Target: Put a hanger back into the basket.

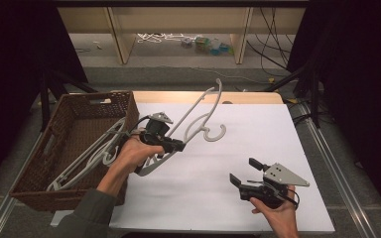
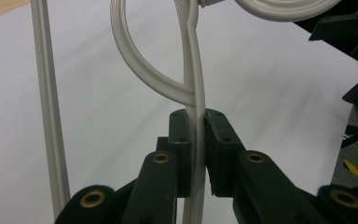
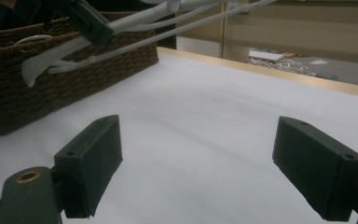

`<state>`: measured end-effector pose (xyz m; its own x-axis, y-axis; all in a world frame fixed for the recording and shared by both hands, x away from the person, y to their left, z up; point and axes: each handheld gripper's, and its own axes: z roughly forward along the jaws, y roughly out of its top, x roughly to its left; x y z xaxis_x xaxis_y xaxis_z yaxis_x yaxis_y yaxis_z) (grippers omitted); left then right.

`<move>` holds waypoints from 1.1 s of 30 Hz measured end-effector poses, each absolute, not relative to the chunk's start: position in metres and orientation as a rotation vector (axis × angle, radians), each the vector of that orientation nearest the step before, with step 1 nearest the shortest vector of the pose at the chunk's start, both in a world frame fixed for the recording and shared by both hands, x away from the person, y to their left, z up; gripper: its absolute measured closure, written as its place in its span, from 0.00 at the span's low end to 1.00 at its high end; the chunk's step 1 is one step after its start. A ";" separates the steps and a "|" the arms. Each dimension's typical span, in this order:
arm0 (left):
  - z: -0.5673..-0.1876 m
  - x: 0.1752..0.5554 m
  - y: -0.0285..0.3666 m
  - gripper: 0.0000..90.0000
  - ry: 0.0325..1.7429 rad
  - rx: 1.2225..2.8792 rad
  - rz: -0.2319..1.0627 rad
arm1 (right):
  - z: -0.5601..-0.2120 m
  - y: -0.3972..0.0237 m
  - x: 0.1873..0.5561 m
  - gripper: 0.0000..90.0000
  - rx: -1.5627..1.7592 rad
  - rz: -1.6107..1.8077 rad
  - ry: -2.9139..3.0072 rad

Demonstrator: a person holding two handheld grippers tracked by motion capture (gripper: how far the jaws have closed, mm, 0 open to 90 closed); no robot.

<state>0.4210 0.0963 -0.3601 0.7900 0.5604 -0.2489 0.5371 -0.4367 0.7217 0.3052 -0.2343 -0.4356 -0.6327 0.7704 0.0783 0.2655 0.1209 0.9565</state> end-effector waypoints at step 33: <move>-0.279 0.405 0.151 0.91 0.816 2.006 0.135 | -0.435 -0.235 0.305 0.18 1.008 1.503 1.969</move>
<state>0.4045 0.1513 -0.2788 0.7730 0.5948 -0.2205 0.4920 -0.3427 0.8003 0.3054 -0.2348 -0.4355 -0.6239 0.7784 0.0691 0.2719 0.1333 0.9531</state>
